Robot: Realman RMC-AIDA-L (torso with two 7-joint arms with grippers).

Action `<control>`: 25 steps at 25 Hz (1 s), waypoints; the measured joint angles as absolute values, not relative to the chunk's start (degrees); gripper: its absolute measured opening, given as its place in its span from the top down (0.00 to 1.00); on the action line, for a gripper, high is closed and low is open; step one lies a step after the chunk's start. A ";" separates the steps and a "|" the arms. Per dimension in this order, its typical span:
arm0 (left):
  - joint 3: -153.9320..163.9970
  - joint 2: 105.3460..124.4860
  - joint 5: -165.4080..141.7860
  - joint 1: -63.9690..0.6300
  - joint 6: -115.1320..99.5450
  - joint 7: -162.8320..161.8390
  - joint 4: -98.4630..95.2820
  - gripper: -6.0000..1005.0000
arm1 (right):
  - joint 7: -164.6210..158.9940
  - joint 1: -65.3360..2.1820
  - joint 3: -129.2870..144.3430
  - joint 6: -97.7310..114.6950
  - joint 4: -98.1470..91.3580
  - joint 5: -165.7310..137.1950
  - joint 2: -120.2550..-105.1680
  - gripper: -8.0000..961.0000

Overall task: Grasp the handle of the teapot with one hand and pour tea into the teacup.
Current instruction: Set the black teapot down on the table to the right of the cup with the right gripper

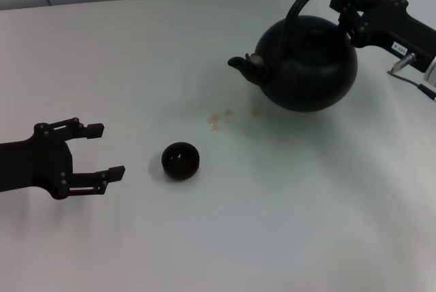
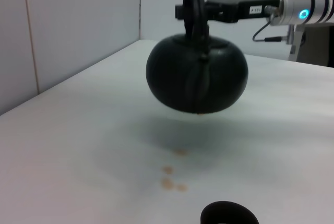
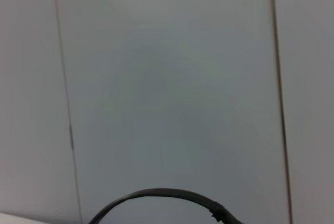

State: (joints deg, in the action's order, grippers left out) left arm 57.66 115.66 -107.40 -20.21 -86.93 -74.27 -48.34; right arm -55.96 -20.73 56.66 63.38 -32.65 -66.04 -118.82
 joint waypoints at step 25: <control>57.74 116.00 -107.40 -20.39 -86.92 -74.26 -48.34 0.14 | -53.13 -23.72 57.21 54.59 -28.80 -67.19 -118.94 0.81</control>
